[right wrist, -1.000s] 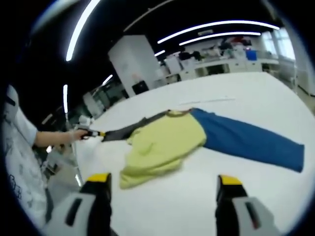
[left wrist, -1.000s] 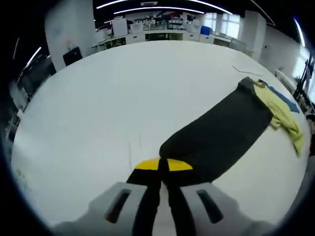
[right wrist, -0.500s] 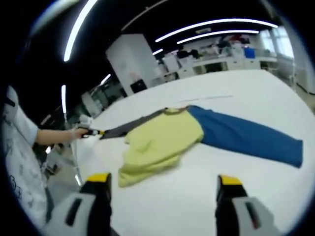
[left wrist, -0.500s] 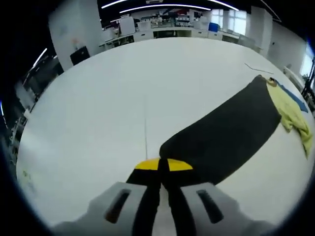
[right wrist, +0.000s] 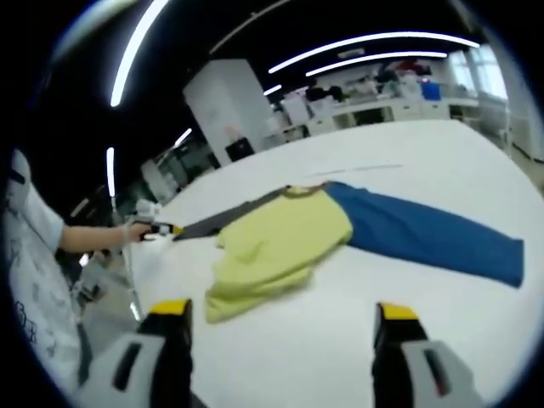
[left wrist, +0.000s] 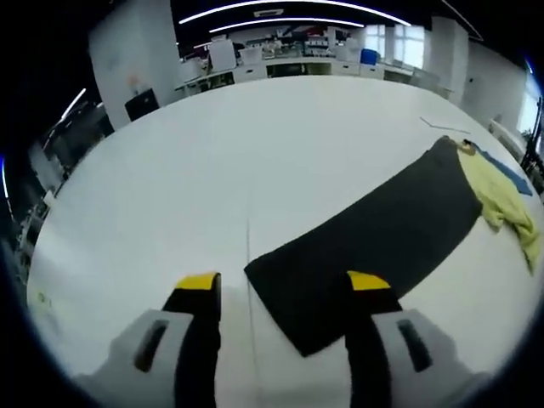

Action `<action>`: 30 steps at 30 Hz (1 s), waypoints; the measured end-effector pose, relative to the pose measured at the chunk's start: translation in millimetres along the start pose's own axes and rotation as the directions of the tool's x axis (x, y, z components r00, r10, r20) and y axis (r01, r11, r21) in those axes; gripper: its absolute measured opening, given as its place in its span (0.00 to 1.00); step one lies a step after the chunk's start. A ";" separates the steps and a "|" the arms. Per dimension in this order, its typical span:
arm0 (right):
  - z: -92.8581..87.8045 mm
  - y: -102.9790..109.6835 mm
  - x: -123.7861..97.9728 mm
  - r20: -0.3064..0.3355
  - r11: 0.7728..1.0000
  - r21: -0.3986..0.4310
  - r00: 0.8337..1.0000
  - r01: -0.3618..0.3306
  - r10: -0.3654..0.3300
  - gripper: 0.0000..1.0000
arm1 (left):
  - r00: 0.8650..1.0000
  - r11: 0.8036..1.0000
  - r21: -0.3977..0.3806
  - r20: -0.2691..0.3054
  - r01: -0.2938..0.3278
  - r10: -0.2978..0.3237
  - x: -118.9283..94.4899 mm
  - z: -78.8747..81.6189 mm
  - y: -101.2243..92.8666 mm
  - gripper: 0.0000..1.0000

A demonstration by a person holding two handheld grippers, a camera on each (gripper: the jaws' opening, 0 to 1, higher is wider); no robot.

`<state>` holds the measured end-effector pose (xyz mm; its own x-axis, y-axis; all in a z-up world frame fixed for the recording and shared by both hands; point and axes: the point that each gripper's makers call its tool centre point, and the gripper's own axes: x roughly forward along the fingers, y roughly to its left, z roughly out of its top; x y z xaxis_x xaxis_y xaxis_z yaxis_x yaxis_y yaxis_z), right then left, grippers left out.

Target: Fold the garment on the visible template until the final outline fits inside the template.

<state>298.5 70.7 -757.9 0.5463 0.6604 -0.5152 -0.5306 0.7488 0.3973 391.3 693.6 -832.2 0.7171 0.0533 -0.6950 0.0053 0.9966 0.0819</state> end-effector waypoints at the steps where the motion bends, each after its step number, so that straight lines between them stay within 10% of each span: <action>1: 0.2 0.0 -0.2 0.002 1.000 -0.001 1.000 0.000 0.000 0.88 | 1.000 1.000 0.003 0.005 0.015 -0.015 0.3 2.2 -2.8 0.62; 13: -2.5 -3.4 4.6 -0.018 0.998 -0.057 1.000 0.014 -0.015 0.86 | 0.976 0.974 0.105 0.059 0.201 -0.208 -23.0 11.1 -56.2 0.71; 30: 7.7 3.4 11.9 -0.037 0.990 -0.140 0.999 -0.016 0.011 0.86 | 0.892 0.890 0.226 0.134 0.396 -0.431 -85.2 13.9 -180.1 0.73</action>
<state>308.2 81.6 -756.9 0.5161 0.6661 -0.5386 -0.6250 0.7227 0.2949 338.9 508.7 -777.8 0.7307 -0.3906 -0.5599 0.4466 0.8938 -0.0407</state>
